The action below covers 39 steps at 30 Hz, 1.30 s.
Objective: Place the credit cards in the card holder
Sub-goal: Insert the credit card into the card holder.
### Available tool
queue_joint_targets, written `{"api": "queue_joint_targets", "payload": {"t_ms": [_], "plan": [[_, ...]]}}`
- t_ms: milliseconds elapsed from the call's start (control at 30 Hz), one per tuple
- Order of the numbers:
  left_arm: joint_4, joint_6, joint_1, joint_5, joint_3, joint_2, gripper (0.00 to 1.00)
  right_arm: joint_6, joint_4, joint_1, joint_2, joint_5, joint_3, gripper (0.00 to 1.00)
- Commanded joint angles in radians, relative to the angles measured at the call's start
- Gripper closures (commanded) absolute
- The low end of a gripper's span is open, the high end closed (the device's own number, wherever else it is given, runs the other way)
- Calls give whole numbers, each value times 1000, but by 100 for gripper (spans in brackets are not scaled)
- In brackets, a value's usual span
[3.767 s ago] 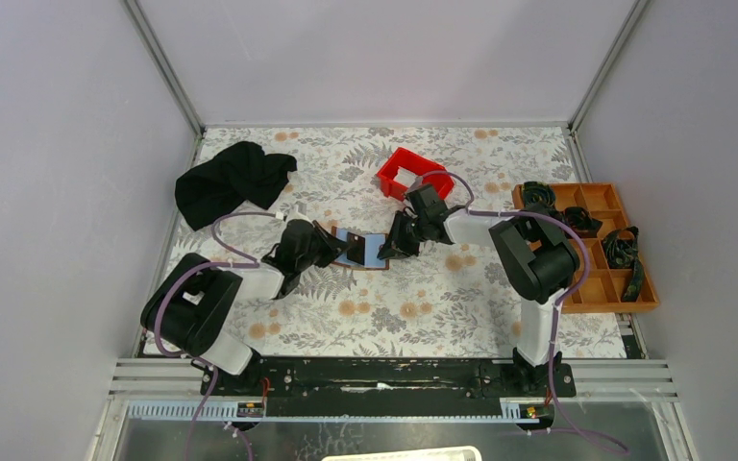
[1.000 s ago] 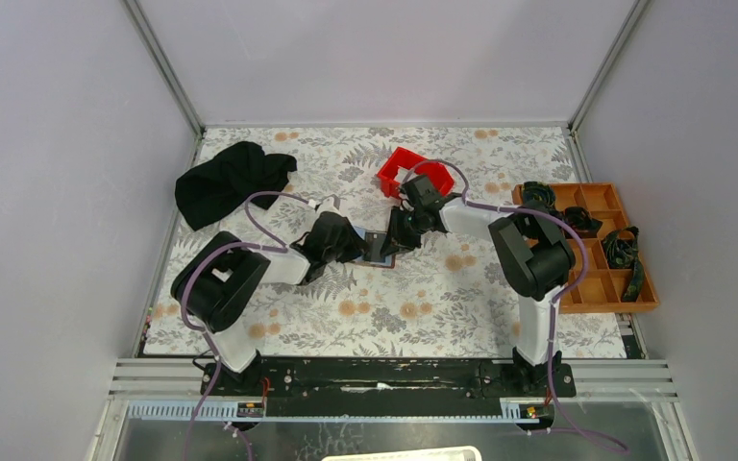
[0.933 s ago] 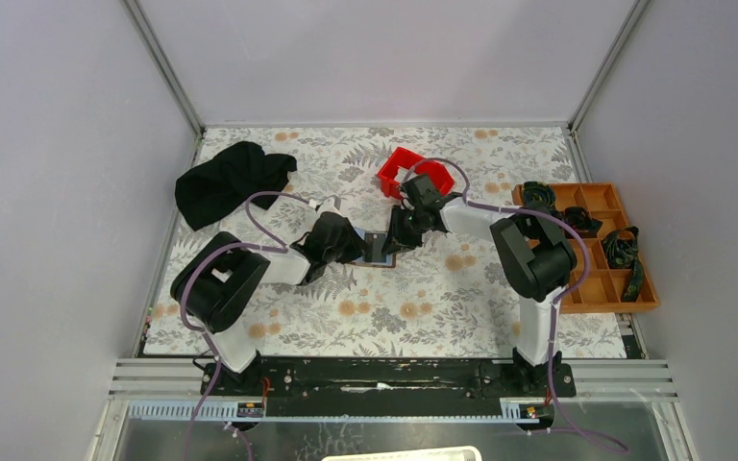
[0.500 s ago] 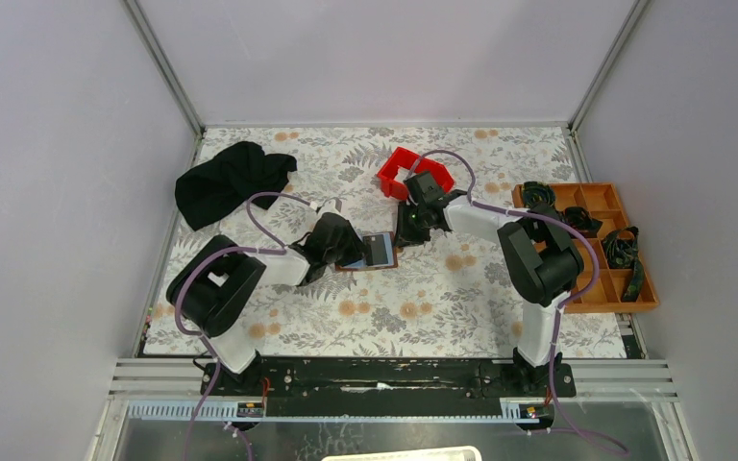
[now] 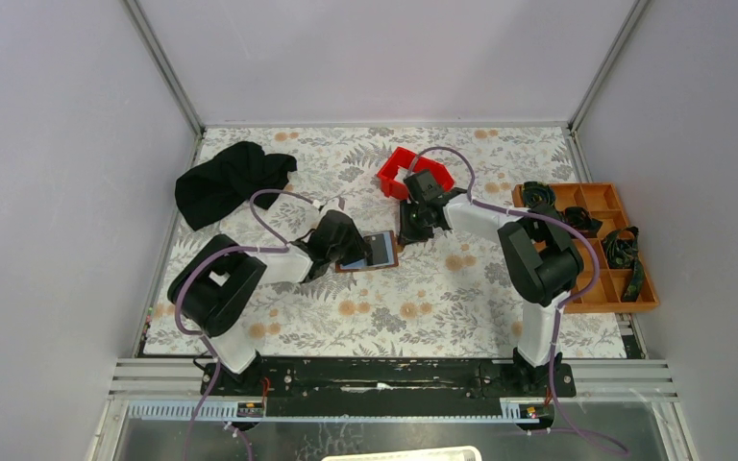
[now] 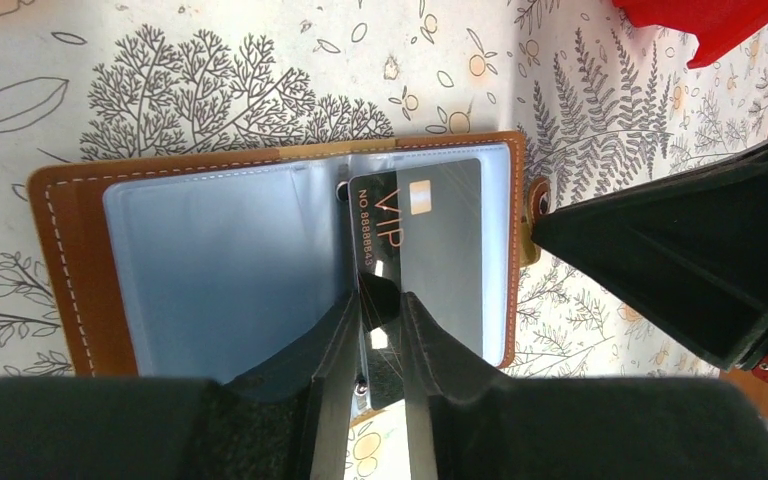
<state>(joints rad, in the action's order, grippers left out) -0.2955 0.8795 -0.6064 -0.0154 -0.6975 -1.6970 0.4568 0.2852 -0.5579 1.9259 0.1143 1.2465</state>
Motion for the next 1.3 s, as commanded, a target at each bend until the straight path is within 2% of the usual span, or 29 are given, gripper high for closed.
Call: {"api": "queue_joint_targets", "payload": {"t_ms": [0,500,1267], "plan": [[92,-24,-12,-29,-25,-37,71,-44,41,-20,17,-54,38,74],[114,-28,-38,-45,-94,-66,71,-85,85,-125,56,-110,78,74],[165,-15,-110,-99,-141,-63,71,-101,102,-152,39,-131,76,74]]}}
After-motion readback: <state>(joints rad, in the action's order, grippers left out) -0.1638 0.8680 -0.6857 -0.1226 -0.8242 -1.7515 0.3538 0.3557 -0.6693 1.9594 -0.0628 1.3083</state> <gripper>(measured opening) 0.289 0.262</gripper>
